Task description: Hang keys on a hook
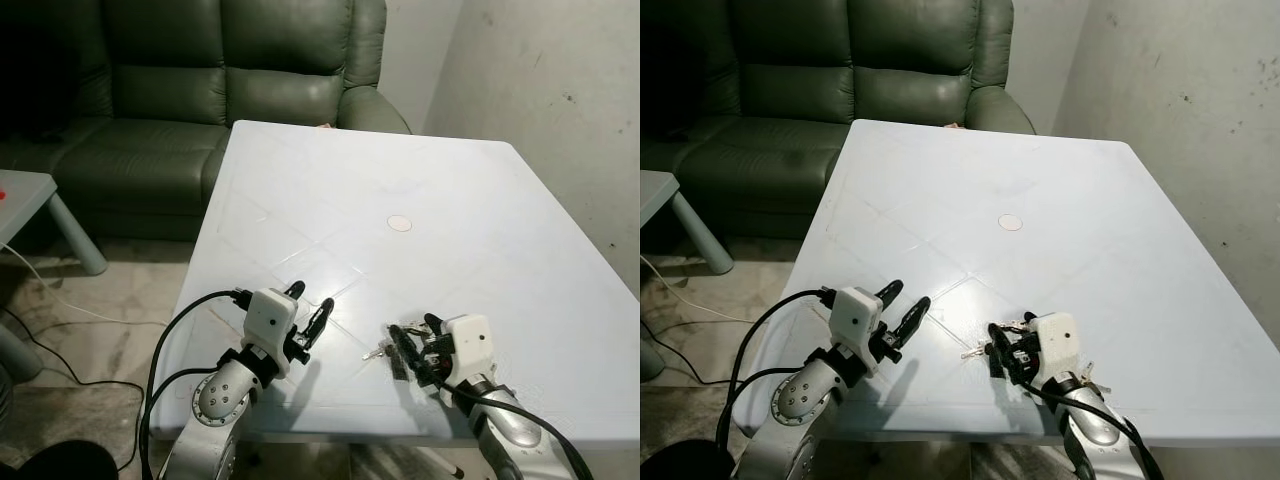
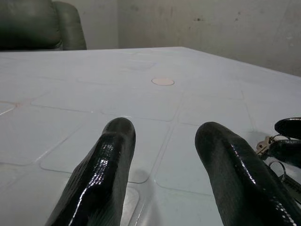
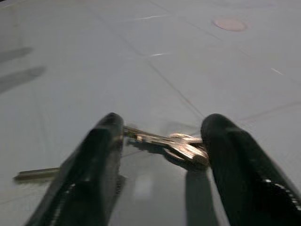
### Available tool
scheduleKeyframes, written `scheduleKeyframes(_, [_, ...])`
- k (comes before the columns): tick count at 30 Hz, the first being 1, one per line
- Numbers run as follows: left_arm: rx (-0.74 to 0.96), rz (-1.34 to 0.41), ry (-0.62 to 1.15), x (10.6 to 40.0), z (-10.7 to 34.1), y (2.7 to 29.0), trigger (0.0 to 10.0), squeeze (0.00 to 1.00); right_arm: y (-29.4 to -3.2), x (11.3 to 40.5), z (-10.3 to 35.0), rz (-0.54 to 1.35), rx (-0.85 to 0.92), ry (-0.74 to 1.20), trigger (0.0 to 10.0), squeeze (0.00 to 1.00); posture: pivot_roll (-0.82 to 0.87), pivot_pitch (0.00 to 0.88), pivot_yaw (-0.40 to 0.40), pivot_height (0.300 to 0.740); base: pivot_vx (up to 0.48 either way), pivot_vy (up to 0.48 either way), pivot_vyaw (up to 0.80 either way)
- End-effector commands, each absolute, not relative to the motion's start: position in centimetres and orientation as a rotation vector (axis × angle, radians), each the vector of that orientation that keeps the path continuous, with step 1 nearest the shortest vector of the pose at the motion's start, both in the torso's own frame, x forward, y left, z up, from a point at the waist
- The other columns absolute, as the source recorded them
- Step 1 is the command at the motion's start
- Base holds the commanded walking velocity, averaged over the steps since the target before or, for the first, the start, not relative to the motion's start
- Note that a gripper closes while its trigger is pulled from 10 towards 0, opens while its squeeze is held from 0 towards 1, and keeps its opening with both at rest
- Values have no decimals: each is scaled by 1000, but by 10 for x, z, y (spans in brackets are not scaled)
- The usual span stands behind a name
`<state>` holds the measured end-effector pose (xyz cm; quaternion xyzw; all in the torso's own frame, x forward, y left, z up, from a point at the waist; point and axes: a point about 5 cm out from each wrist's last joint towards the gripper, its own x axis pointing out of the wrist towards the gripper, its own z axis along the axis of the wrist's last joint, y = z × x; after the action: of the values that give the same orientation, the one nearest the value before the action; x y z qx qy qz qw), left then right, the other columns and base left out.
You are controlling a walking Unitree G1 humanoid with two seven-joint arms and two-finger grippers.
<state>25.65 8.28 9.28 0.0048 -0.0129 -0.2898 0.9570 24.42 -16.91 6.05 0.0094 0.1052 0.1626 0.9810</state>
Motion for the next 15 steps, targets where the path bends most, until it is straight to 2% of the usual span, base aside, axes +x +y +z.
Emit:
scheduleKeyframes(1, [14,-603,-34,255,96,81,10000,0,-174,246,64,297,38,208,4902,0,-92,6,-63,740,0,0,0])
scheduleKeyframes(2, [13,-602,-34,255,96,81,10000,0,-175,246,63,287,43,213,9490,0,-92,6,-63,740,0,0,0])
scheduleKeyframes(3, [13,-602,-34,255,96,81,10000,0,-175,246,63,287,43,213,9490,0,-92,6,-63,740,0,0,0])
scheduleKeyframes(4, [13,-602,-34,255,96,81,10000,0,-176,246,62,280,45,215,10000,0,-92,6,-63,740,0,0,0])
scheduleKeyframes(14, [7,-596,-35,255,96,80,10000,0,-180,247,56,226,61,260,9843,0,-87,15,-62,740,0,0,0])
scheduleKeyframes(15, [6,-595,-36,255,97,80,10000,0,-180,246,53,239,41,277,8118,0,-87,15,-62,740,0,0,0])
